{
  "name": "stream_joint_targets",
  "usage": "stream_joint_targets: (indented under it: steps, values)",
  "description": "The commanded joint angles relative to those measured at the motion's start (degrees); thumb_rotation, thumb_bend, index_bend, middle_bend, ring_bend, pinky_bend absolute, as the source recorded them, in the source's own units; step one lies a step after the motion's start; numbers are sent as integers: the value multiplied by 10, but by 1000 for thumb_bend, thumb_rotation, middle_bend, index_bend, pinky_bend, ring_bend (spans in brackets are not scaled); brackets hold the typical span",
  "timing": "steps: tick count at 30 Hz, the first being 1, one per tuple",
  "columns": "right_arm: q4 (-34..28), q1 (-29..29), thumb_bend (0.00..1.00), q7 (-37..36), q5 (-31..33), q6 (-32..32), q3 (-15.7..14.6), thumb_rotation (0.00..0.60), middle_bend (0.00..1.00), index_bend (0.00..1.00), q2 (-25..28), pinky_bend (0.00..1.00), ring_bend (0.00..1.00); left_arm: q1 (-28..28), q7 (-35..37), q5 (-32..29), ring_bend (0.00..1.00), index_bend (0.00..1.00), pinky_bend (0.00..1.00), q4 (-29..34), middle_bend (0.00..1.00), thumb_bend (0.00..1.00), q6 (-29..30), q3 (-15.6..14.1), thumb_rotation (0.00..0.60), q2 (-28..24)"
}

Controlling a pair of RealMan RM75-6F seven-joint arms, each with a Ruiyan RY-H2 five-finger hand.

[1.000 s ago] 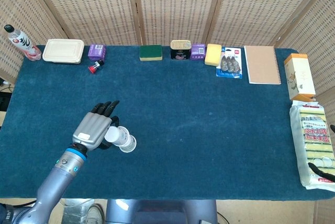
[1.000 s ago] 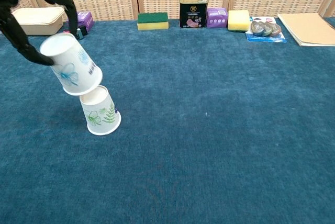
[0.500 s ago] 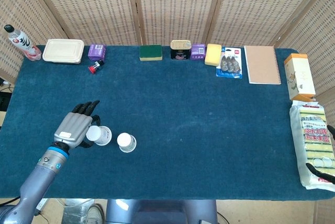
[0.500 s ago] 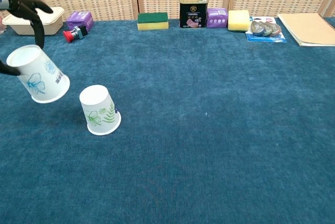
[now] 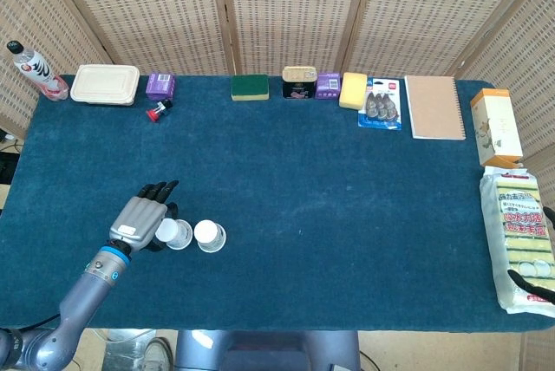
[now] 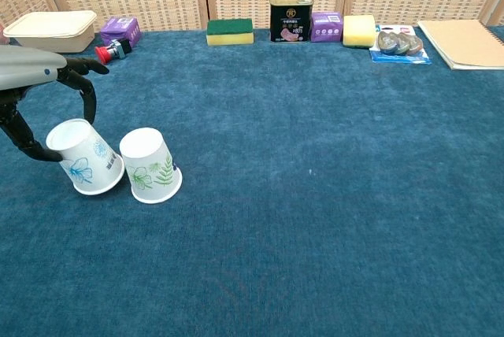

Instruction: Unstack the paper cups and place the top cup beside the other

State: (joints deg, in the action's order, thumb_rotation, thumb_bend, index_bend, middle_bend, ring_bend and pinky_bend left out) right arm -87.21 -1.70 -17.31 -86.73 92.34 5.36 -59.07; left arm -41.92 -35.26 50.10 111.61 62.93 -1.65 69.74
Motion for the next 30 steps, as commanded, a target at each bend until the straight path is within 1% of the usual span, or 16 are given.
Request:
stream_joint_targets:
  steps: [1, 14, 17, 20, 22, 24, 30]
  values:
    - [1, 0, 63, -1, 0, 0, 0, 600, 0, 32, 0, 0, 0, 0, -5, -6, 0, 416, 75, -2, 0, 170, 0, 2, 600, 5]
    - [0, -1, 64, -7, 2, 0, 1, 600, 0, 32, 2, 0, 0, -1, -9, -20, 0, 416, 75, -15, 0, 170, -1, 12, 600, 24]
    - [0, -1, 63, -8, 2, 0, 1, 600, 0, 32, 2, 0, 0, -1, -7, -23, 0, 401, 76, -15, 0, 170, -5, 14, 600, 25]
    - [1, -1, 63, -10, 3, 0, 1, 600, 0, 32, 3, 0, 0, -2, -5, -24, 0, 314, 75, -15, 0, 169, -8, 15, 600, 25]
    - [1, -1, 64, -11, 3, 1, 1, 600, 0, 32, 3, 0, 0, -2, -5, -25, 0, 231, 75, -14, 0, 170, -7, 16, 600, 24]
    - [1, -1, 64, -11, 2, 1, 1, 600, 0, 32, 3, 0, 0, -1, -5, -25, 0, 171, 75, -12, 0, 170, -6, 17, 600, 22]
    - [2, -1, 63, -11, 2, 1, 1, 600, 0, 32, 3, 0, 0, 2, -1, -21, 0, 47, 75, 0, 0, 166, -4, 17, 600, 10]
